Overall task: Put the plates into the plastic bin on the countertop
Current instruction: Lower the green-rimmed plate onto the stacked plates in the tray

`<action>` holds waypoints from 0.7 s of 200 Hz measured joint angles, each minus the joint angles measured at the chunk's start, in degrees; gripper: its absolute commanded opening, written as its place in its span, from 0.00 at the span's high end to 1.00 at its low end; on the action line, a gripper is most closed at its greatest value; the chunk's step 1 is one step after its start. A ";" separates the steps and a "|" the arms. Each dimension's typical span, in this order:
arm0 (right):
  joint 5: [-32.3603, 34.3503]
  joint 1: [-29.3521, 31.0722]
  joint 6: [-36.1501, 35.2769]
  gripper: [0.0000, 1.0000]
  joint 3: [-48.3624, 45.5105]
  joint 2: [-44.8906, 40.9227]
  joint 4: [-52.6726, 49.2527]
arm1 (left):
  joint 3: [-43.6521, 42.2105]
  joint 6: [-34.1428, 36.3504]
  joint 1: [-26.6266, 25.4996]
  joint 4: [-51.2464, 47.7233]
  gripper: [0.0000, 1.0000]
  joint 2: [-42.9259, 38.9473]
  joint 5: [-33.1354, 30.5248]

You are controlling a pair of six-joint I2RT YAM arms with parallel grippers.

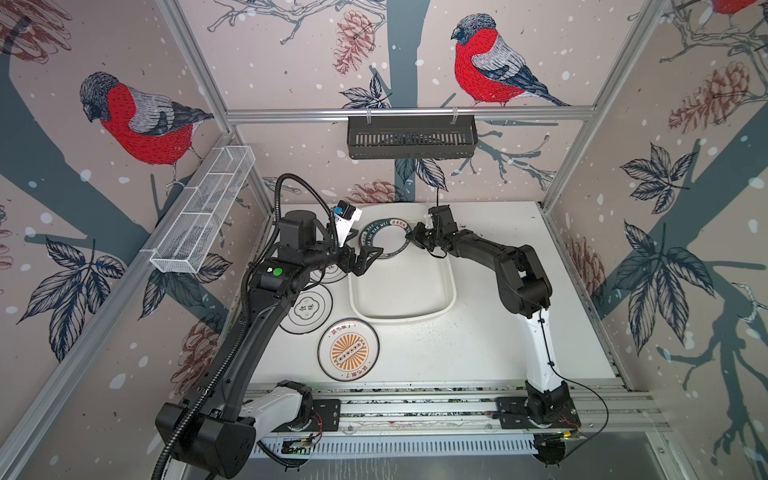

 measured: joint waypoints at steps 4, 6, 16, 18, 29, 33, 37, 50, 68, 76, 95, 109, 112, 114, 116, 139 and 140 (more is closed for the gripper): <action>0.00 0.00 -0.02 0.83 0.11 0.07 -0.02 | 0.00 0.02 0.00 0.00 0.03 -0.02 0.00; 0.00 0.00 -0.02 0.83 0.15 0.13 -0.04 | -0.02 0.02 0.00 0.00 0.03 -0.02 0.00; 0.00 0.00 -0.07 0.81 0.33 0.24 -0.17 | -0.04 0.11 0.00 0.00 0.03 -0.02 0.00; 0.00 0.00 -0.09 0.81 0.35 0.26 -0.20 | -0.04 0.13 0.00 0.00 0.03 -0.02 0.00; 0.00 -0.02 -0.15 0.78 0.42 0.33 -0.39 | -0.07 0.17 0.00 0.00 0.03 -0.04 0.00; 0.00 -0.07 -0.17 0.77 0.44 0.35 -0.48 | -0.07 0.17 0.00 0.00 0.03 -0.04 0.00; 0.00 -0.09 -0.17 0.77 0.46 0.35 -0.59 | -0.07 0.20 0.00 0.00 0.03 -0.04 0.00; 0.00 -0.09 -0.24 0.75 0.52 0.35 -0.83 | -0.11 0.37 0.00 0.00 0.03 -0.04 0.00; 0.00 -0.11 -0.46 0.71 0.57 0.35 -1.55 | -0.17 0.39 0.00 0.00 0.03 -0.04 -0.02; 0.02 -0.11 -0.76 0.71 0.57 0.35 -1.97 | -0.28 0.39 0.00 0.02 0.03 -0.04 -0.02; 0.02 -0.09 -1.22 0.69 0.57 0.35 -2.21 | -0.46 0.42 0.00 0.02 0.03 -0.04 -0.02; 0.02 -0.11 -1.27 0.69 0.57 0.33 -2.29 | -0.48 0.42 0.00 0.04 0.03 -0.02 -0.02; 0.02 -0.11 -1.27 0.68 0.57 0.33 -2.34 | -0.50 0.42 0.00 0.04 0.03 -0.02 -0.02; 0.02 -0.11 -1.29 0.68 0.57 0.33 -2.34 | -0.50 0.42 0.00 0.04 0.03 -0.02 -0.02; 0.02 -0.11 -1.29 0.68 0.57 0.33 -2.36 | -0.50 0.42 0.00 0.04 0.03 -0.02 -0.02; 0.04 -0.11 -1.49 0.67 0.96 0.35 -2.91 | -0.50 0.42 0.00 0.04 0.03 0.09 -0.02; 0.04 -0.11 -1.49 0.67 1.01 0.35 -2.95 | -0.50 0.42 0.00 0.04 0.03 0.09 -0.02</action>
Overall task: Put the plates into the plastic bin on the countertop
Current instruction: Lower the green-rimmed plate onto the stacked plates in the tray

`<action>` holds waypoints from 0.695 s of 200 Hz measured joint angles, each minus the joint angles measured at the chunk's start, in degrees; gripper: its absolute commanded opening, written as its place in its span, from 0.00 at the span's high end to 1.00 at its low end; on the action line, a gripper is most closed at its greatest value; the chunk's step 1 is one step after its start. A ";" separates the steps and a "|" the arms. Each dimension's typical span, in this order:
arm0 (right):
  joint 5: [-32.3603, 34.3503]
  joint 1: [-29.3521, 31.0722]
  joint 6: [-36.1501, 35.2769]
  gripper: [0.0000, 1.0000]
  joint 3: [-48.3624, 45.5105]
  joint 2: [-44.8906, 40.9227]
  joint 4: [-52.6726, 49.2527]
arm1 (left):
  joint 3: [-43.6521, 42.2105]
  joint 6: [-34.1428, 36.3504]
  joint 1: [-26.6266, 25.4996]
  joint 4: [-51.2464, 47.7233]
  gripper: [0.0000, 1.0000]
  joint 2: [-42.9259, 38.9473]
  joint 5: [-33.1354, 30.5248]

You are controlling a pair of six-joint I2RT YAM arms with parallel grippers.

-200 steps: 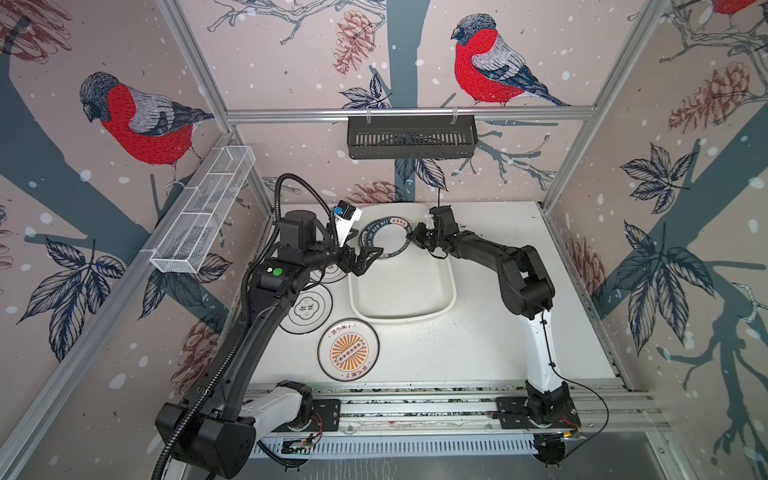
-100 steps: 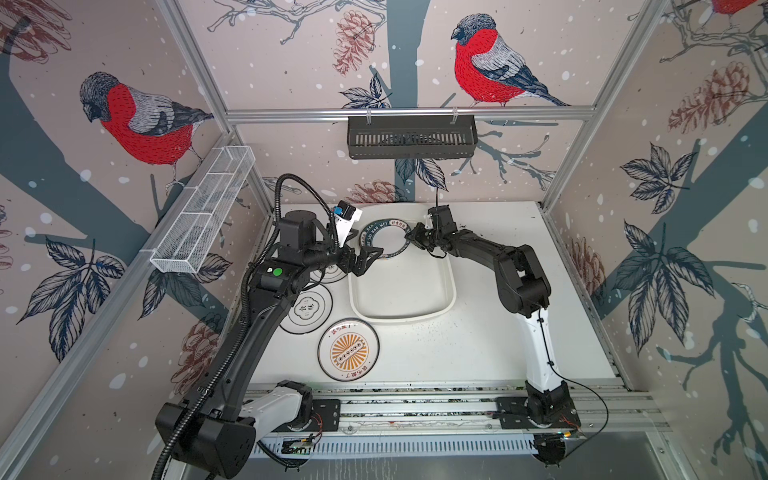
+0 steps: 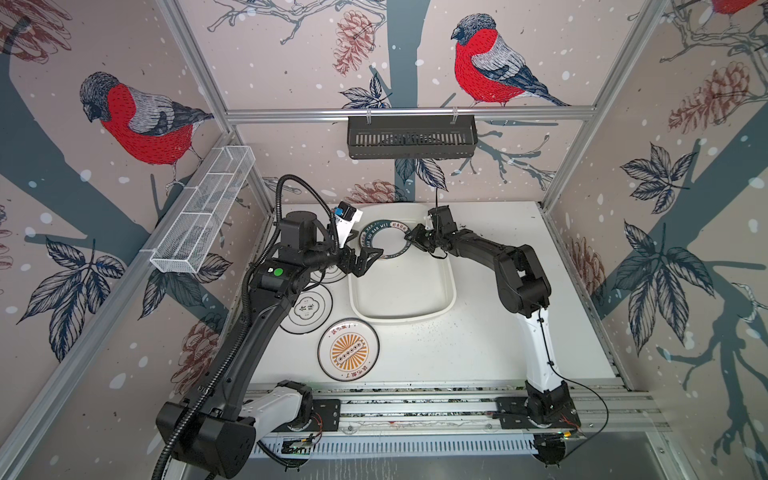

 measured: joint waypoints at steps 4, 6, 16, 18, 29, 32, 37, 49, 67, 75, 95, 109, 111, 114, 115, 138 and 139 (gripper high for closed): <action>0.00 0.00 -0.02 0.66 0.22 0.04 -0.17 | 0.00 0.00 0.00 0.00 0.03 0.02 0.00; 0.00 0.00 -0.04 0.66 0.39 0.09 -0.28 | 0.00 0.00 0.00 -0.02 0.03 0.02 0.00; 0.04 0.00 -0.13 0.65 1.14 0.33 -0.39 | 0.00 0.00 0.00 -0.02 0.03 0.04 0.00; 0.04 0.02 -0.13 0.65 1.27 0.35 -0.42 | 0.00 0.00 0.00 -0.02 0.03 0.04 0.00; 0.37 0.07 -0.17 0.65 1.86 0.52 -0.68 | 0.00 0.00 0.00 -0.02 0.03 0.04 0.00; 0.42 0.11 -0.17 0.65 1.99 0.57 -0.74 | 0.00 0.00 0.00 -0.02 0.03 0.04 0.00; 0.52 0.13 -0.17 0.65 2.25 0.68 -0.87 | 0.00 0.00 0.00 0.00 0.03 0.04 0.00; 0.61 0.22 -0.20 0.64 2.84 1.01 -1.44 | 0.00 0.00 0.00 0.00 0.03 0.04 0.00; 0.63 0.31 -0.37 0.63 3.78 1.70 -2.27 | 0.00 0.00 0.00 0.00 0.03 0.09 0.02; 0.70 0.39 -0.52 0.63 4.20 1.97 -2.51 | 0.00 0.00 0.00 0.00 0.03 0.11 0.02; 0.90 0.70 -1.18 0.63 5.25 2.49 -3.48 | 0.00 0.00 0.00 0.00 0.03 0.20 0.02; 0.92 0.87 -1.20 0.60 6.10 2.86 -3.65 | 0.00 0.00 0.00 0.02 0.03 0.20 0.04; 0.92 0.90 -1.20 0.60 6.21 2.91 -3.67 | 0.00 0.00 0.00 0.02 0.03 0.20 0.04; 0.92 0.90 -1.22 0.59 6.38 2.99 -3.69 | 0.00 0.00 0.00 0.02 0.03 0.20 0.04; 0.92 0.92 -1.22 0.59 6.47 3.02 -3.72 | 0.00 0.00 0.00 0.02 0.03 0.20 0.04; 1.27 1.27 -1.27 0.59 8.37 4.00 -4.83 | 0.00 0.00 0.00 0.02 0.03 0.20 0.04; 1.27 1.27 -1.29 0.59 8.44 4.04 -4.87 | 0.00 0.00 0.00 0.02 0.03 0.20 0.04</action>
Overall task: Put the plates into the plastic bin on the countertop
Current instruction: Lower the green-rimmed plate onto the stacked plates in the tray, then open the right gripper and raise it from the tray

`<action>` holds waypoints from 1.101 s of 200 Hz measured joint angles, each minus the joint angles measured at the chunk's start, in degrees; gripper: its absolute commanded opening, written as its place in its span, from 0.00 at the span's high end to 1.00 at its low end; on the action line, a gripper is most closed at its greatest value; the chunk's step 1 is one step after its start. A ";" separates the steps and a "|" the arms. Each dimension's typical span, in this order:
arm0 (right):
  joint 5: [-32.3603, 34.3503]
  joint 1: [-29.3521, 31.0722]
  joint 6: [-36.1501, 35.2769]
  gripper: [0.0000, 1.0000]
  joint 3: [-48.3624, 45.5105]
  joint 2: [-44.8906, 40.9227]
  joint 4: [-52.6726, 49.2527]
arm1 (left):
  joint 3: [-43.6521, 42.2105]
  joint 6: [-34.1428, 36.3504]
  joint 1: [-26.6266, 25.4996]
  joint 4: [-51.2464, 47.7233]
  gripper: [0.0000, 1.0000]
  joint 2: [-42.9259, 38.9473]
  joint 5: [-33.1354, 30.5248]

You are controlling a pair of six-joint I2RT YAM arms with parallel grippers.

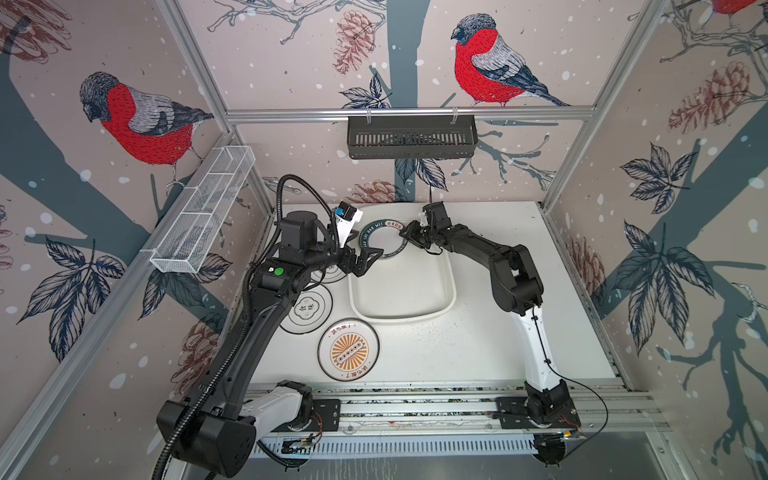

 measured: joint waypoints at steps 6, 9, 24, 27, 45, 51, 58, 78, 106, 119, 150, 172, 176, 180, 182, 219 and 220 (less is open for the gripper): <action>0.02 0.07 -0.02 0.59 0.52 0.24 -0.39 | 0.00 0.00 0.00 0.00 0.03 0.00 0.00; 0.02 0.11 -0.11 0.59 0.81 0.37 -0.63 | 0.00 0.00 0.00 0.00 0.03 0.00 0.00; 0.33 0.24 -0.20 0.58 1.33 0.48 -1.68 | 0.00 0.00 0.00 0.00 0.03 -0.02 0.00; 0.61 0.26 -0.22 0.58 1.42 0.50 -1.86 | 0.00 0.02 0.00 0.00 0.03 -0.04 0.00; 1.07 0.26 -0.39 0.57 1.81 0.66 -2.38 | 0.00 0.13 0.00 0.00 0.03 -0.09 0.00; 1.18 0.24 -0.46 0.57 2.01 0.68 -2.69 | 0.00 0.13 0.00 0.00 0.03 -0.11 0.00; 1.53 0.20 -0.61 0.57 2.32 0.79 -3.17 | 0.00 0.15 0.00 0.02 0.03 -0.13 0.00; 2.32 0.07 -1.42 0.56 3.74 1.22 -4.50 | 0.00 0.15 0.00 0.02 0.03 -0.15 0.00; 2.78 0.07 -1.68 0.56 5.60 2.03 -5.11 | 0.00 0.15 0.00 0.02 0.03 -0.17 0.00; 2.95 0.07 -1.75 0.56 5.99 2.08 -5.33 | 0.00 0.15 0.00 0.02 0.03 -0.17 -0.02; 3.89 0.04 -2.14 0.56 5.73 1.68 -6.16 | -0.81 0.13 0.00 0.42 0.03 -0.20 -0.33; 4.55 -0.02 -2.91 0.57 3.89 -0.83 -6.97 | -1.84 -0.39 0.00 1.20 0.03 -0.20 -1.68; 4.74 -0.07 -2.93 0.57 3.28 -1.66 -6.91 | -2.01 -0.85 0.00 1.44 0.03 -0.20 -1.90; 4.94 -0.07 -3.04 0.57 2.73 -2.38 -6.95 | -2.19 -0.94 0.00 1.68 0.03 -0.20 -2.29; 5.14 -0.13 -3.10 0.57 2.32 -2.89 -6.88 | -2.29 -0.94 0.00 1.79 0.03 -0.20 -2.60; 6.01 -0.79 -3.15 0.58 -6.73 -12.48 -4.28 | -3.87 -3.30 -0.02 3.17 0.03 0.35 -7.93; 6.03 -0.79 -3.13 0.58 -6.95 -12.70 -4.24 | -3.91 -3.52 -0.02 3.19 0.03 0.39 -8.17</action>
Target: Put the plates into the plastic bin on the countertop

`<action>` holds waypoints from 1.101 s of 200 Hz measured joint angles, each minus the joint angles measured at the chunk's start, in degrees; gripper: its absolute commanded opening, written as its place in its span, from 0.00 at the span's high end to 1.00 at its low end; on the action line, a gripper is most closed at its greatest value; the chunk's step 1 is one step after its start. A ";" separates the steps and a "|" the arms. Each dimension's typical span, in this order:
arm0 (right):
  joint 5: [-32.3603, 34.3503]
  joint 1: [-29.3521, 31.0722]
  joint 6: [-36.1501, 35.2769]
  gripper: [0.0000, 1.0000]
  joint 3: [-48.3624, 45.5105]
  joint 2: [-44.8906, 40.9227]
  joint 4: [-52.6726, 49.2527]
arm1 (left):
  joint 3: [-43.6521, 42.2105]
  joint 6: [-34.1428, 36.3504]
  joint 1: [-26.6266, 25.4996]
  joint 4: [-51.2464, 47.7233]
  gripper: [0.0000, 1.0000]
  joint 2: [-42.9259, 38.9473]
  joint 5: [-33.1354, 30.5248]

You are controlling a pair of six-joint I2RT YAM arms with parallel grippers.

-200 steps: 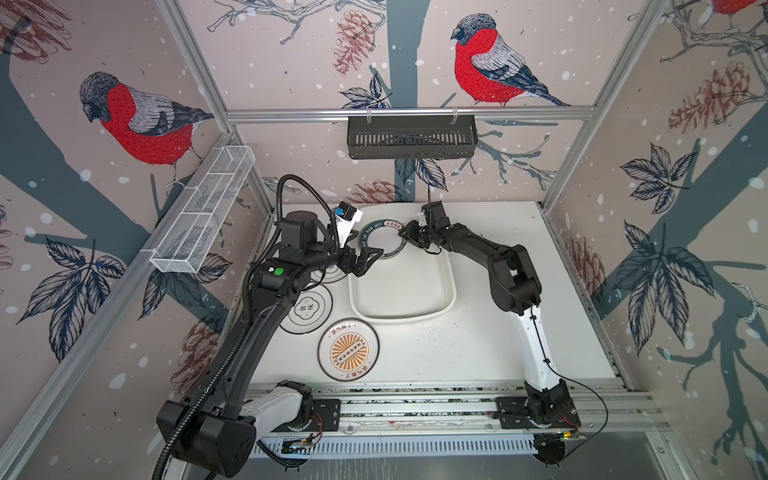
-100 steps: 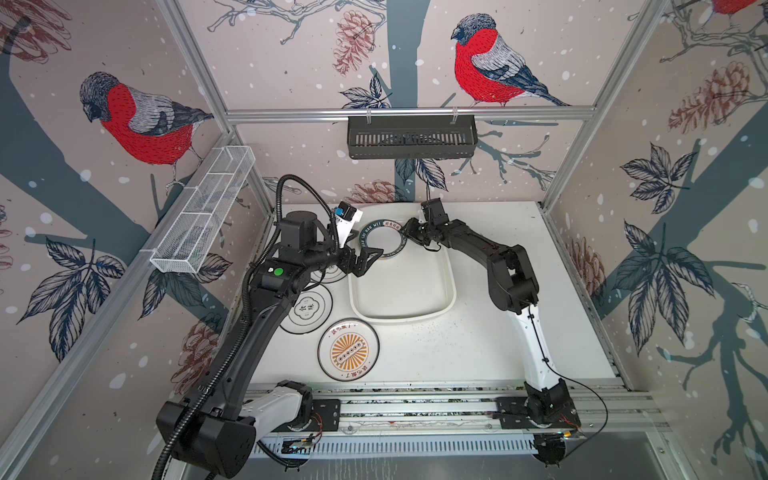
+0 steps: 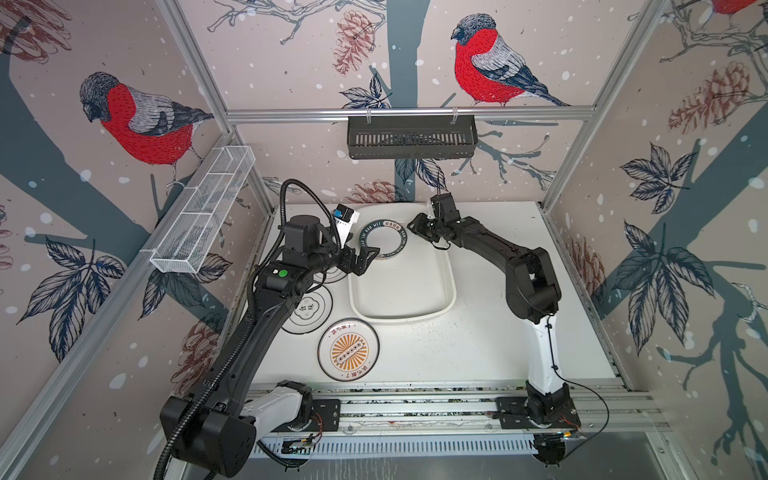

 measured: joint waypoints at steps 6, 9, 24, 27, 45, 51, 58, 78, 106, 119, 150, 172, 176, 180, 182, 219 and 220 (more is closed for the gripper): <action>0.22 -0.07 -0.02 0.58 -1.88 -1.84 0.61 | -0.17 -0.52 0.00 0.22 0.03 0.28 -1.05; 0.50 -0.15 0.00 0.58 -2.69 -2.71 0.83 | -0.24 -0.50 0.00 0.28 0.03 0.42 -1.49; 0.96 -0.42 -0.02 0.58 -7.48 -7.17 3.04 | -0.59 -1.66 0.00 0.85 0.03 1.14 -4.09; 1.03 -0.44 0.00 0.58 -8.41 -8.07 3.28 | -0.66 -1.99 0.00 0.94 0.03 1.29 -4.50; 0.94 -0.44 -0.02 0.59 -14.23 -13.11 6.12 | -1.05 -3.39 0.02 1.81 0.03 2.21 -7.26; 0.92 -0.42 -0.02 0.60 -16.09 -14.67 6.75 | -1.11 -3.65 0.07 1.92 0.03 2.58 -8.09; 0.83 -0.42 -0.02 0.60 -17.92 -16.15 7.69 | -1.14 -4.46 0.15 1.90 0.03 3.06 -8.66; 0.35 -0.44 -0.33 0.60 -22.95 -20.48 9.27 | -1.01 -5.97 0.68 1.90 0.03 4.59 -10.10; -0.83 -0.46 -1.68 0.60 -29.16 -26.10 11.67 | -0.55 -8.09 2.45 2.25 0.03 6.78 -10.03; -1.36 -0.46 -2.21 0.60 -32.26 -28.57 12.76 | -0.55 -9.55 3.87 2.54 0.03 7.69 -9.88; -2.54 -0.46 -3.28 0.60 -36.41 -32.68 13.38 | -1.64 -12.55 7.02 3.74 0.03 9.53 -9.27; -3.63 -0.46 -4.33 0.61 -38.14 -34.99 14.03 | -3.96 -15.26 8.70 4.46 0.03 10.38 -8.33; -3.76 -0.46 -4.33 0.61 -38.60 -35.39 14.29 | -4.37 -15.67 8.83 4.48 0.03 10.47 -8.28; -3.89 -0.46 -4.39 0.61 -38.99 -35.69 14.49 | -4.83 -16.00 9.05 4.46 0.03 10.51 -8.24; -3.93 -0.46 -4.42 0.61 -39.23 -35.87 14.58 | -5.01 -16.17 9.09 4.46 0.03 10.51 -8.17; -6.23 -0.48 -4.15 0.61 -43.32 -38.25 17.03 | -7.76 -19.02 9.51 6.45 0.04 10.95 -6.82; -6.25 -0.48 -4.13 0.61 -43.39 -38.29 17.05 | -7.76 -19.04 9.51 6.49 0.04 10.97 -6.82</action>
